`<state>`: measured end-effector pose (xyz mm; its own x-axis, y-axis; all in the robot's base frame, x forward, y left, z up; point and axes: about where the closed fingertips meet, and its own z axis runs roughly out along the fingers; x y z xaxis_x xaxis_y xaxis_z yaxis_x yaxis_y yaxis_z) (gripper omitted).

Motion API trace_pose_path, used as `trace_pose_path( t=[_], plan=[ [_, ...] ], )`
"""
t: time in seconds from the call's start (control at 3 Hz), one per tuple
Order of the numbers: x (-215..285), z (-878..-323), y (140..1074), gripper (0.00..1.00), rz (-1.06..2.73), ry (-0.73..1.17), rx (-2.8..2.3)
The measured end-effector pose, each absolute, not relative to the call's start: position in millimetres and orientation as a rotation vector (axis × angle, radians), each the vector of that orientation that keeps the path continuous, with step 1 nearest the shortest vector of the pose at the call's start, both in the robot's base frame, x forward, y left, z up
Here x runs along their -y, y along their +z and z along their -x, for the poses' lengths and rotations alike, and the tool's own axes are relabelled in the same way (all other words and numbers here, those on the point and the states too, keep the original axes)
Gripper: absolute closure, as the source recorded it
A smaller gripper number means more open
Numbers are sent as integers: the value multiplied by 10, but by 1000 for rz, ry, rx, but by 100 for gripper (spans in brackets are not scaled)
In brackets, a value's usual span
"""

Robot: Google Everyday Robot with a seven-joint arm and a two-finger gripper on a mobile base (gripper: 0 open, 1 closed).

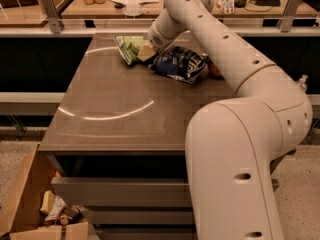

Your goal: Pick green jalapeno chip bag

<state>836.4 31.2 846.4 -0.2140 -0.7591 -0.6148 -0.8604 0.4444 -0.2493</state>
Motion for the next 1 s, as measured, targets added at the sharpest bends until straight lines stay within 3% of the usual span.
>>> trace_pose_path(
  t=[1.0],
  plan=[
    [-313, -8363, 8466, 100, 1354, 189, -2012]
  ],
)
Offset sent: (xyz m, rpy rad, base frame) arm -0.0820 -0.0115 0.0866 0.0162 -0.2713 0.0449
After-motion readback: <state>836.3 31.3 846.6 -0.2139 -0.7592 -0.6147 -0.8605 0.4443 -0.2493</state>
